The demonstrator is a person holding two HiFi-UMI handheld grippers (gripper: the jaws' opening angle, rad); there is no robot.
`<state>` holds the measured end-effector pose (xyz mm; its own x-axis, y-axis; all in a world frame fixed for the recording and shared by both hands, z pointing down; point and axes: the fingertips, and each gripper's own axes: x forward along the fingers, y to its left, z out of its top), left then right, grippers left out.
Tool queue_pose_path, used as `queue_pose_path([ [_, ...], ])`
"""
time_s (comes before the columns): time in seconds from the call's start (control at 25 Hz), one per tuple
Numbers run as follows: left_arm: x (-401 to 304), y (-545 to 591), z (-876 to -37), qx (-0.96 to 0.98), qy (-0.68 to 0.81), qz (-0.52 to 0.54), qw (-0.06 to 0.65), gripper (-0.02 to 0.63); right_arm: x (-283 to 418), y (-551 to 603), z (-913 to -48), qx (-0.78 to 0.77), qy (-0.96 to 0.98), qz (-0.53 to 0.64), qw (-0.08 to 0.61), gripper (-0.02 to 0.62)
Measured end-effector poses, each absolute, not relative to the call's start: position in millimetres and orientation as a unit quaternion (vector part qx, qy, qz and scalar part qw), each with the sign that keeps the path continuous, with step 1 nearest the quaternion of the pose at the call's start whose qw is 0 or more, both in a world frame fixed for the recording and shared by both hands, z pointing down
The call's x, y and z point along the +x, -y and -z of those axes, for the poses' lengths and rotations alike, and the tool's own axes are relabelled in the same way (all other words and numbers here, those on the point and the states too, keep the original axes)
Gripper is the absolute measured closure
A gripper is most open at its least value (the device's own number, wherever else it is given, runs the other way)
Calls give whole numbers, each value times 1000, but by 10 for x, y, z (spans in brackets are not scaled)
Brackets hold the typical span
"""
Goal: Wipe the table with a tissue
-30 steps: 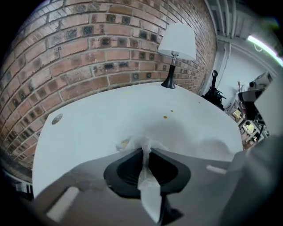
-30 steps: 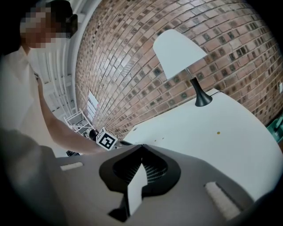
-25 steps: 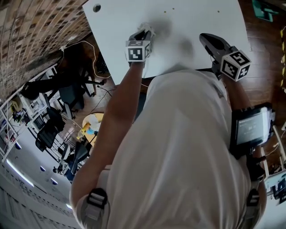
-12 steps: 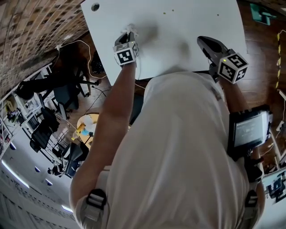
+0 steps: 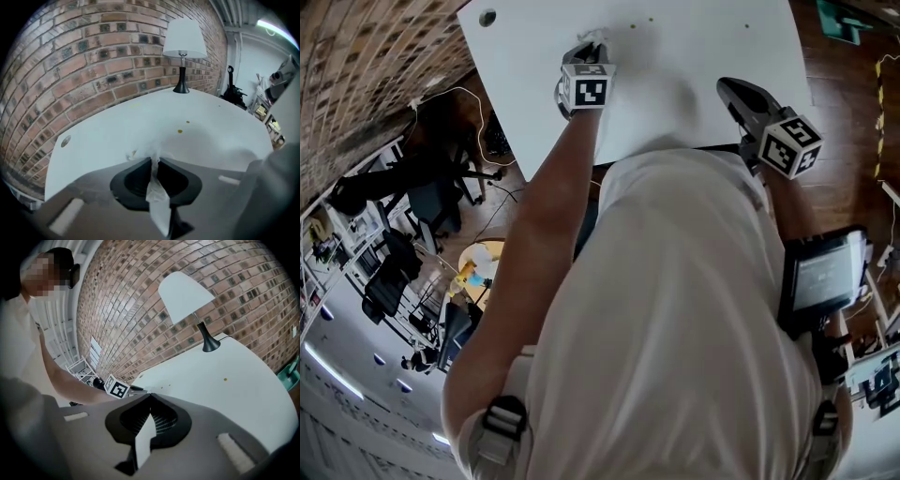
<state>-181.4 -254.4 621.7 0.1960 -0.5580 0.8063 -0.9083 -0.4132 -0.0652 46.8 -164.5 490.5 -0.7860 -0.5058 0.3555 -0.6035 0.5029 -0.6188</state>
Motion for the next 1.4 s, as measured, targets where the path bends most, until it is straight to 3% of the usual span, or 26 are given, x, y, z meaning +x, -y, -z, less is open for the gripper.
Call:
queue_pose_path([
  [0.56, -2714, 2317, -6108, 666, 588, -371, 270, 558, 360, 1611, -4879, 301, 873, -377, 64, 588],
  [0.68, -2412, 2116, -6170, 688, 553, -380, 277, 558, 351, 1612, -4892, 296, 875, -379, 62, 588],
  [0.88, -1633, 1844, -6225, 755, 452, -415, 230, 560, 505, 1706, -4888, 285, 878, -380, 58, 588],
  [1.4, -1298, 2092, -5909, 767, 489, -346, 230, 557, 766, 2023, -4907, 280, 882, -377, 51, 588],
])
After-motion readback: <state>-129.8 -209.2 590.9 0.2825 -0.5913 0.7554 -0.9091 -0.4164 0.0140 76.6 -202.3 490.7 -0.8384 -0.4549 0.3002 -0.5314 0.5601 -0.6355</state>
